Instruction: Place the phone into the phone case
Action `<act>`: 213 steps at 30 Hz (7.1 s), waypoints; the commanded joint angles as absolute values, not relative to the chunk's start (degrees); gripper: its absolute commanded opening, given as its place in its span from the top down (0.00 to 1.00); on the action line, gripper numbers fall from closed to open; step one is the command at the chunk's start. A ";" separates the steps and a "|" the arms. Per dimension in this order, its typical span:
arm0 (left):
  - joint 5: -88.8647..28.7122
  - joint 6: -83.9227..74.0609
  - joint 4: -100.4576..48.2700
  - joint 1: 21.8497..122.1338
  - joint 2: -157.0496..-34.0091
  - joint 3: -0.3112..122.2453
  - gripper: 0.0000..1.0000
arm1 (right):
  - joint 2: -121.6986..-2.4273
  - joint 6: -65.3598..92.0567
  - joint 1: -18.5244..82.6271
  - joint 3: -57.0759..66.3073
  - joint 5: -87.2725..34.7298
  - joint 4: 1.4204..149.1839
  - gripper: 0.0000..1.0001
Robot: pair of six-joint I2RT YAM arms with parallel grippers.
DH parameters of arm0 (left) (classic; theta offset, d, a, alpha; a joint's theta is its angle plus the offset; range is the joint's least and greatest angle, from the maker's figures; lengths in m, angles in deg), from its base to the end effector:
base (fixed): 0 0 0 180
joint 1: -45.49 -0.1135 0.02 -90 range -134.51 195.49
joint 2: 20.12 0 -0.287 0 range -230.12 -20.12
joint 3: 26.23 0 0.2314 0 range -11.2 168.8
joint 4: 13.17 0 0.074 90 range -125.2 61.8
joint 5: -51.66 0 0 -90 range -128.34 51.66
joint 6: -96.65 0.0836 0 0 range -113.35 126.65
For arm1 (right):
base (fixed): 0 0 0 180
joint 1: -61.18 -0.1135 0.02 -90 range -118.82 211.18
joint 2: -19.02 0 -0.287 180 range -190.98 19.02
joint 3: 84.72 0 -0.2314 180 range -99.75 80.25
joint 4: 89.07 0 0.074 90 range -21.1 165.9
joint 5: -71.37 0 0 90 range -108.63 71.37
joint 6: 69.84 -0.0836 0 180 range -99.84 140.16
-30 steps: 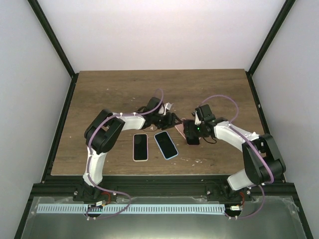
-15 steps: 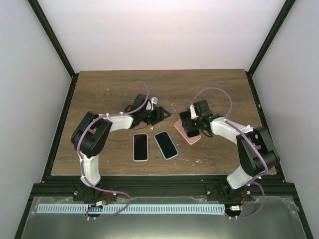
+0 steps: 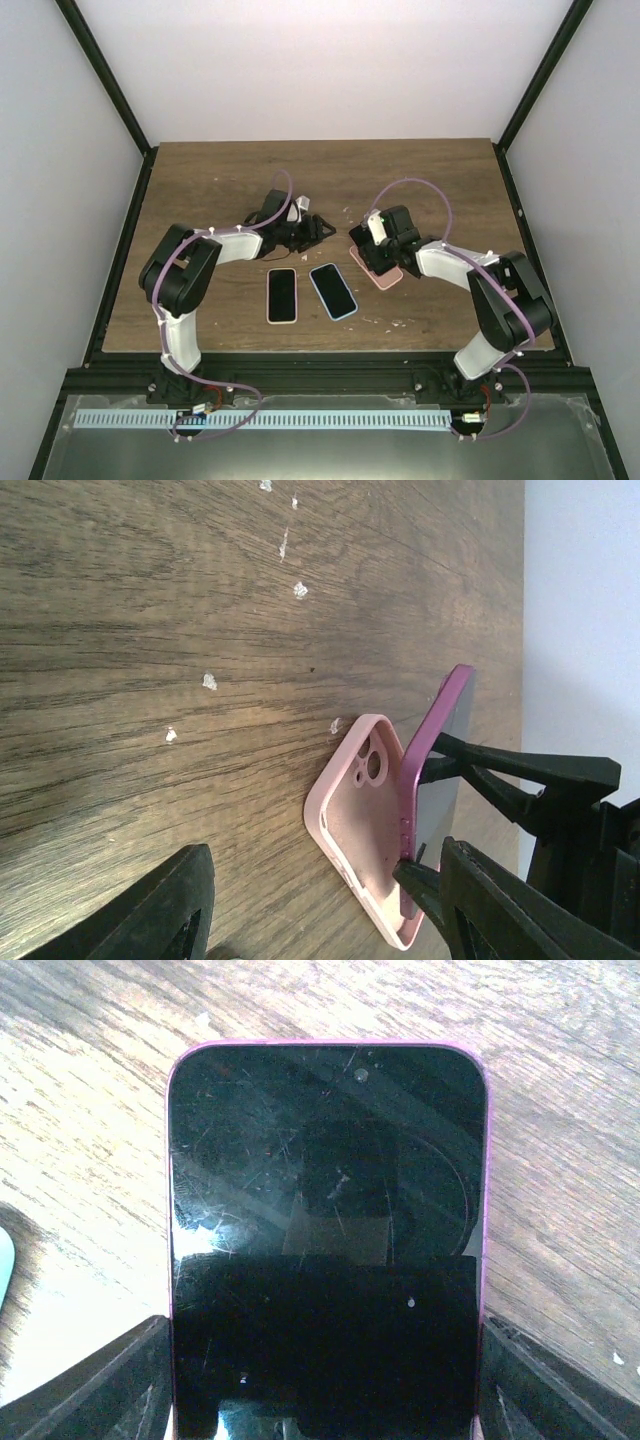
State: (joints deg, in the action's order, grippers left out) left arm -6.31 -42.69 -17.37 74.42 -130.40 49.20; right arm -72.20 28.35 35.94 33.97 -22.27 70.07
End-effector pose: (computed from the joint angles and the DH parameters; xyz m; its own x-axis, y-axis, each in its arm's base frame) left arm 0.3478 -0.2429 0.1592 -0.9438 -0.2131 -0.2525 0.0838 0.5848 -0.8068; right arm 0.2928 0.1439 0.1631 -0.6277 -0.4531 -0.6330 -0.5570 0.8295 -0.0414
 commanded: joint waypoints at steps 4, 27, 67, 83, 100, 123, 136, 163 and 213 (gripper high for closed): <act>-5.86 -42.41 -16.68 74.23 -128.71 48.59 0.37 | -72.52 28.82 33.65 33.14 -20.04 71.44 0.41; -5.37 -42.84 -16.33 74.19 -127.79 47.90 0.37 | -69.83 24.55 31.55 37.31 -21.00 65.65 0.29; 0.57 -33.97 -14.94 78.78 -143.26 63.32 0.53 | -45.99 -52.07 31.52 46.10 -17.87 48.35 0.24; 1.96 -32.79 -16.96 81.19 -147.79 65.99 0.62 | -49.78 -56.31 31.49 56.29 -19.32 64.64 0.46; 1.96 -32.59 -17.72 82.76 -145.19 62.21 0.84 | -51.59 -56.43 31.55 57.64 -19.39 68.13 0.62; -7.72 -30.65 -29.53 81.49 -134.71 61.40 0.55 | -36.34 -46.02 31.56 57.27 -16.22 55.02 0.34; -5.75 -41.43 -29.74 86.49 -128.95 55.76 0.40 | -39.42 -11.85 44.48 50.21 -31.79 64.26 0.27; -14.00 -36.92 -41.01 70.28 -97.54 38.51 0.36 | -62.96 -19.57 23.45 48.55 -33.85 77.56 0.50; -8.63 -42.17 -25.85 81.47 -118.21 40.66 0.43 | -65.47 -5.11 38.59 45.45 -35.05 71.09 0.23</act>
State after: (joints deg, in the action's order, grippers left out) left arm -7.81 -43.22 -25.87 81.17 -117.55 38.80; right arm -66.58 -4.85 38.50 44.57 -31.01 73.31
